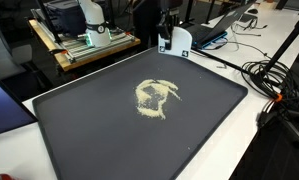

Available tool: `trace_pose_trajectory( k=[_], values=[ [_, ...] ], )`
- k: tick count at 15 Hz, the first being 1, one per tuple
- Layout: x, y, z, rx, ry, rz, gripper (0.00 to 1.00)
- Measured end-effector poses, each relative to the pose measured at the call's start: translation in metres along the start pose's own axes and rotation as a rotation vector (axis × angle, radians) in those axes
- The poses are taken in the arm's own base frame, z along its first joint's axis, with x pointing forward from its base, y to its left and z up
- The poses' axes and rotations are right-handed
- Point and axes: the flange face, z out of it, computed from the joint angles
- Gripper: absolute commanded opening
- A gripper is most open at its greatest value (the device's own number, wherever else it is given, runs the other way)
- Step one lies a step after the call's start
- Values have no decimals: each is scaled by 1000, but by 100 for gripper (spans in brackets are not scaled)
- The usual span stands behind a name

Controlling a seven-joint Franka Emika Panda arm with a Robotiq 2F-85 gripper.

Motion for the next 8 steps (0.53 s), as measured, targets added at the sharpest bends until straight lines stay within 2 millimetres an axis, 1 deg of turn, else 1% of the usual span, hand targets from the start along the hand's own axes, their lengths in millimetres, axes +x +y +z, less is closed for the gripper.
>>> trace_pose_trajectory(
  k=[5,8],
  values=[
    [-4,43,16,8,-23,97,1],
    [-8,60,21,9,-61,123,1]
  ],
)
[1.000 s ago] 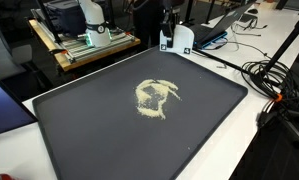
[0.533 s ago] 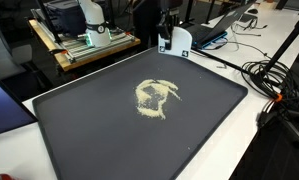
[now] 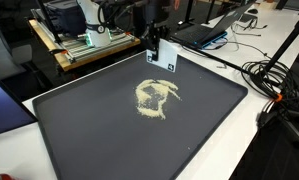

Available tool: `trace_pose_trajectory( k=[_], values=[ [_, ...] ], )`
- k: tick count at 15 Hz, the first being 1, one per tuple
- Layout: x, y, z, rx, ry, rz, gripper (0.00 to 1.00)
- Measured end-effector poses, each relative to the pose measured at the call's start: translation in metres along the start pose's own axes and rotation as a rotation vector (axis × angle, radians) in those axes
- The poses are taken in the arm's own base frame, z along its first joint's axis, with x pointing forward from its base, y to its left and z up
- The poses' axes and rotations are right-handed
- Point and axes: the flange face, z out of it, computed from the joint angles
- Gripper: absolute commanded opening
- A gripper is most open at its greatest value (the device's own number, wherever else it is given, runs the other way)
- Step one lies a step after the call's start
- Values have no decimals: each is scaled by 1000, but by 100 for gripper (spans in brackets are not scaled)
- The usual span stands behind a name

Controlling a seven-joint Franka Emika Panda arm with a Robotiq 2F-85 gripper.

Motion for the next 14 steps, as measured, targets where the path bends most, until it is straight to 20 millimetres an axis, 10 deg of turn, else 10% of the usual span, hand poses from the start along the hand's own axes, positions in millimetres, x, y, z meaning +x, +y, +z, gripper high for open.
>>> trace_pose_trajectory(
  k=[14],
  values=[
    [-13,62,19,198,-100,177,1]
  ],
)
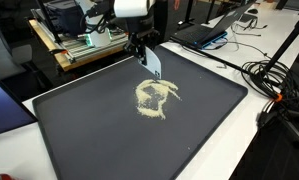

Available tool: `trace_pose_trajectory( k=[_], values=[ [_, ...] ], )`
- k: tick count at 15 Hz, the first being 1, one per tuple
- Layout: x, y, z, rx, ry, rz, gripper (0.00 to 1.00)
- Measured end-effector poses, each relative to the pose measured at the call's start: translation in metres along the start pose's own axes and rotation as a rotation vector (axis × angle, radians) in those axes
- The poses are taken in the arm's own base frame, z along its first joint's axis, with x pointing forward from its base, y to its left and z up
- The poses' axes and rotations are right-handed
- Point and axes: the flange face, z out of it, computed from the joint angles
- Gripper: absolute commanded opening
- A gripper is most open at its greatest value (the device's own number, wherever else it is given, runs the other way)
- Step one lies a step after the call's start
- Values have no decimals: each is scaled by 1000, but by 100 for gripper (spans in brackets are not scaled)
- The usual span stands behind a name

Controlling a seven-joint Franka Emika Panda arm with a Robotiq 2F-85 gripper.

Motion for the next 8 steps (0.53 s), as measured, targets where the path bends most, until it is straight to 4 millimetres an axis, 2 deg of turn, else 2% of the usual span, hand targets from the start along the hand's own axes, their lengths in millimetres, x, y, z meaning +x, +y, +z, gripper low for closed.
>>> trace_pose_trajectory(
  k=[4,8],
  values=[
    [-3,27,13,96,17,57,1],
    [-4,46,25,174,54,93,1]
  ],
)
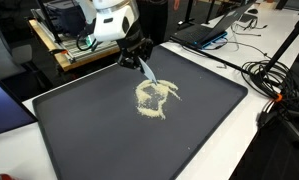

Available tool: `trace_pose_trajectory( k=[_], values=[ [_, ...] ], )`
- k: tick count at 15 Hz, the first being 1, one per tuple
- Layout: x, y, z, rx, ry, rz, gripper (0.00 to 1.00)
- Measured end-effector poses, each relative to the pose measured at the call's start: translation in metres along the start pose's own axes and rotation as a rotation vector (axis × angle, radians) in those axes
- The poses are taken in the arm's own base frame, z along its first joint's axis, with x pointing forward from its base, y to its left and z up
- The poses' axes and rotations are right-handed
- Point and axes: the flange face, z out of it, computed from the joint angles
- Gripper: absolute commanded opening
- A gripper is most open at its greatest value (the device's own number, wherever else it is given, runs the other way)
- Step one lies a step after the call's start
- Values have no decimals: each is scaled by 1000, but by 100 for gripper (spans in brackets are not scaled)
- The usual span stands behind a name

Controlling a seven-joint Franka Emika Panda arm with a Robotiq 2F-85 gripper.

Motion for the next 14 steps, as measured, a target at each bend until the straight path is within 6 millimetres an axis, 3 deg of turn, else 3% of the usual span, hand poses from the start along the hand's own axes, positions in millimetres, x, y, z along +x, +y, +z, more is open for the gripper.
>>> trace_pose_trajectory(
  k=[9,14],
  values=[
    [-2,36,33,112,69,92,1],
    [-19,60,51,146,93,138,1]
  ],
)
